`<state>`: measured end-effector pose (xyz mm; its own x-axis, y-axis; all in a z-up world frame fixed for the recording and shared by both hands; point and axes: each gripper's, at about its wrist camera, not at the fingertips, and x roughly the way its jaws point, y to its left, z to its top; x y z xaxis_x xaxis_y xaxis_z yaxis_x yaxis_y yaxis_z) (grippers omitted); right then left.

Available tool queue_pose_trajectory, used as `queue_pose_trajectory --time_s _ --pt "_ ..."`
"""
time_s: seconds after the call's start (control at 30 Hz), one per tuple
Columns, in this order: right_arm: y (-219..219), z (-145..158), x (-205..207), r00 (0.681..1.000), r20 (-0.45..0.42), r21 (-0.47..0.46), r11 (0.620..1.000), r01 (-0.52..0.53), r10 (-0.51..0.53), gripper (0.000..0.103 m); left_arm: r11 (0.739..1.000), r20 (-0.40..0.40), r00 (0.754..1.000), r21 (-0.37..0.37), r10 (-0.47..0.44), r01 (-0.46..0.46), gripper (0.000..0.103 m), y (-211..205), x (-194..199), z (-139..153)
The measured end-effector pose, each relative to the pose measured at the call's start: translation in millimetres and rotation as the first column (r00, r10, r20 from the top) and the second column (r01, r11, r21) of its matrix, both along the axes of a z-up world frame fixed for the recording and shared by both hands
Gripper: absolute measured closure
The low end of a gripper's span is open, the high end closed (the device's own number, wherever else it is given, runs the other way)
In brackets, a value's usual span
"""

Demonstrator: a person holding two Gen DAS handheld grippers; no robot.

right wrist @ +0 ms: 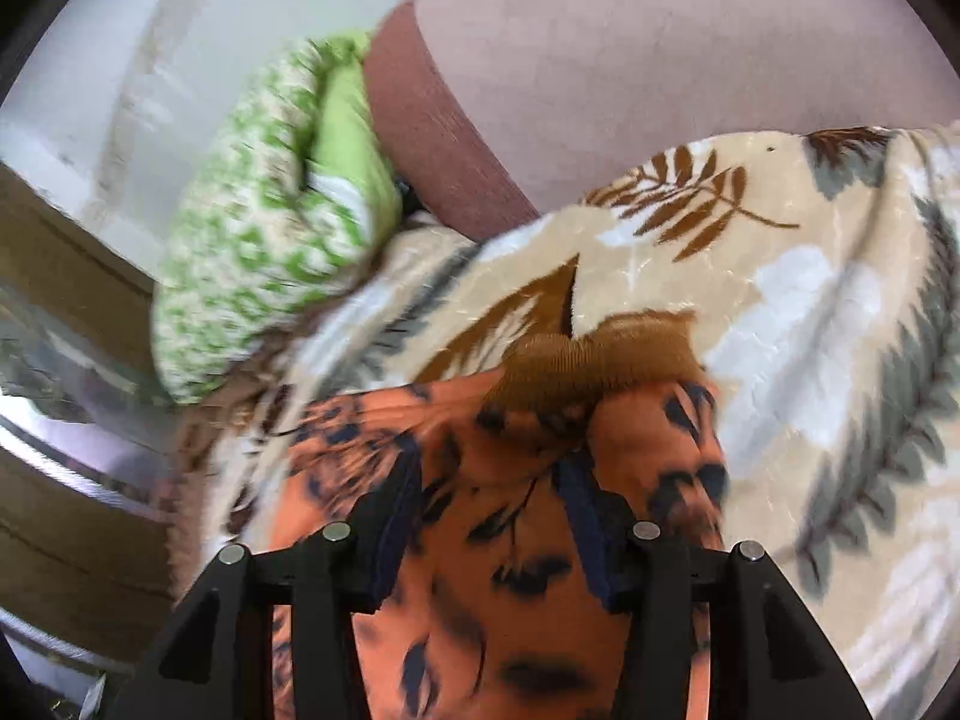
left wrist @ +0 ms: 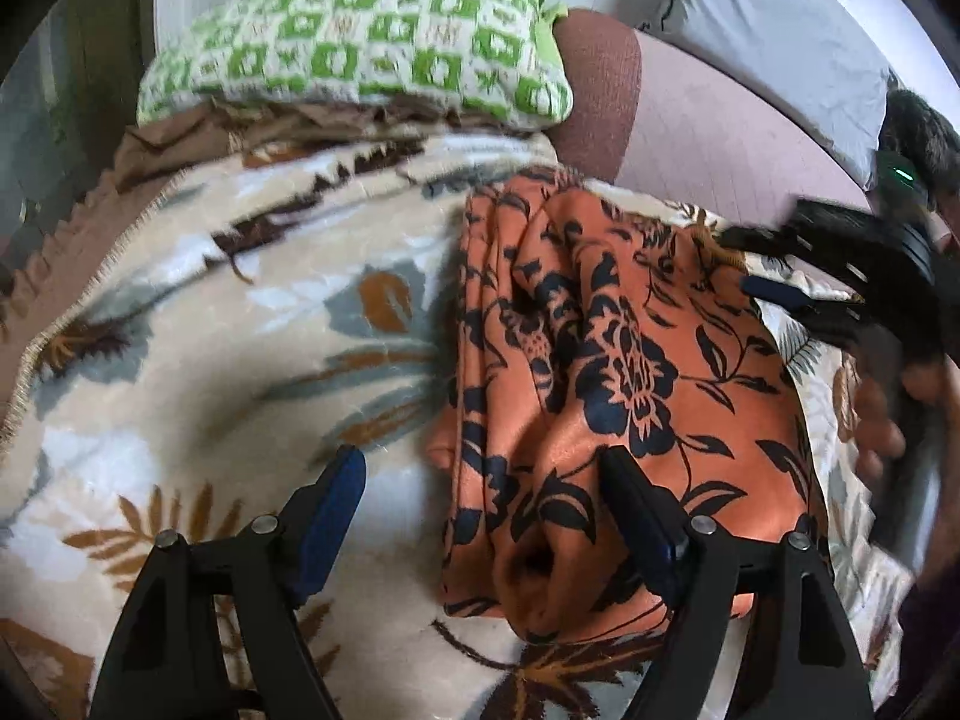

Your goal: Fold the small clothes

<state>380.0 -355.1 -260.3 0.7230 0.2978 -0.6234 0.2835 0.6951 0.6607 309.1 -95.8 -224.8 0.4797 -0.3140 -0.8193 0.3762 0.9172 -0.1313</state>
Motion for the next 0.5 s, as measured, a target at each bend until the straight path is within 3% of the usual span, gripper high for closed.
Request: queue_pose_trajectory --time_s 0.27,0.5 --pt "30 24 -89 0.994 0.048 -0.075 0.992 -0.099 0.102 0.051 0.999 0.114 0.993 0.04 0.012 -0.017 0.021 1 -11 18" --pt "58 17 -119 0.989 0.027 -0.122 0.982 -0.143 0.147 0.051 0.998 0.14 0.99 0.057 0.009 -0.017 0.021 -2 -11 19"
